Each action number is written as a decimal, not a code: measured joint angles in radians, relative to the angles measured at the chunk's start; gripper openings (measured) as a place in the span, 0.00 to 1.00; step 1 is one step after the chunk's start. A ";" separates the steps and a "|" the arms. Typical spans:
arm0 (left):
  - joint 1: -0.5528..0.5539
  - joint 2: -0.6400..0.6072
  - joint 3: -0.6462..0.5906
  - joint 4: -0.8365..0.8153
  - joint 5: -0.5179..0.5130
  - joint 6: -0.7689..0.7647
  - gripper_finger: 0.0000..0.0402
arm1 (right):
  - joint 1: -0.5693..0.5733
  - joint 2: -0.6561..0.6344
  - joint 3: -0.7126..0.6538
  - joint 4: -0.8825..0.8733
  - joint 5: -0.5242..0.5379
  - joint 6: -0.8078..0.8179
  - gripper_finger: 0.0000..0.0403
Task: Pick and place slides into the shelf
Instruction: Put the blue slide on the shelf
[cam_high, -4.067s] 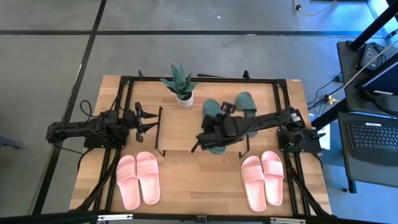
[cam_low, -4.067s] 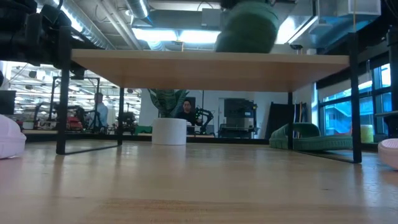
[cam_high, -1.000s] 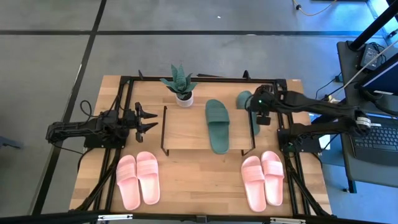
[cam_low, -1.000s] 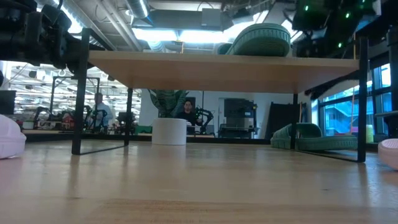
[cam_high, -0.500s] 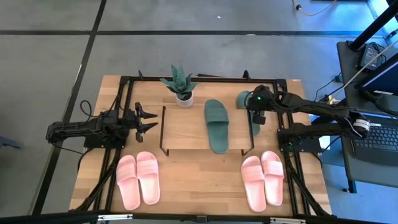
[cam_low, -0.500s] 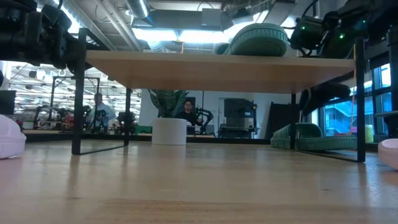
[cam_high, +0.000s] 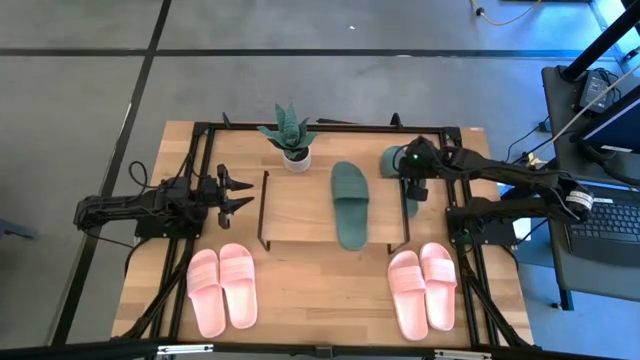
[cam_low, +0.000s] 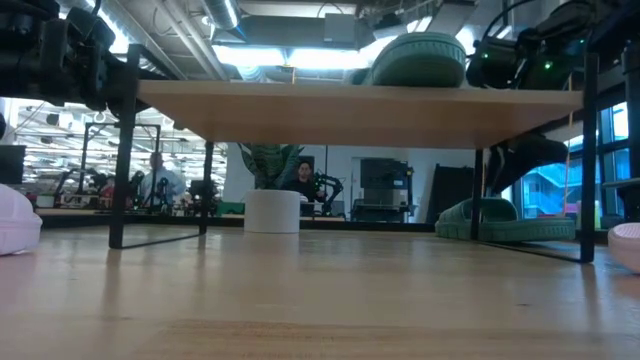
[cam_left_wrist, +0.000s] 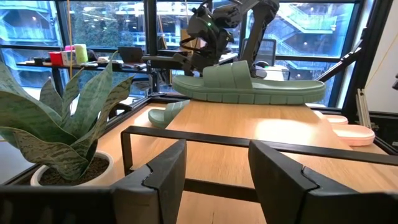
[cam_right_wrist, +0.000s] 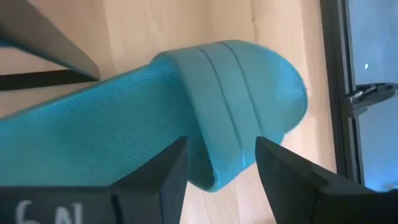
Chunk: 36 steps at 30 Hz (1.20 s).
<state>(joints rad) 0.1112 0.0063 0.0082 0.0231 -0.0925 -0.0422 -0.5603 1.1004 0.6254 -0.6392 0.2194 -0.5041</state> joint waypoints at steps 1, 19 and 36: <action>0.000 0.000 0.000 0.000 0.000 0.000 0.41 | -0.006 0.000 0.000 0.001 0.004 0.000 0.46; 0.000 0.000 0.000 0.000 0.000 0.000 0.41 | -0.127 0.004 0.051 -0.089 0.023 -0.026 0.46; 0.000 0.000 0.000 0.000 0.000 0.000 0.41 | -0.130 0.091 0.053 -0.086 -0.054 -0.056 0.46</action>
<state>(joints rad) 0.1110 0.0063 0.0082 0.0231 -0.0921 -0.0425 -0.6903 1.1916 0.6788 -0.7252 0.1658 -0.5603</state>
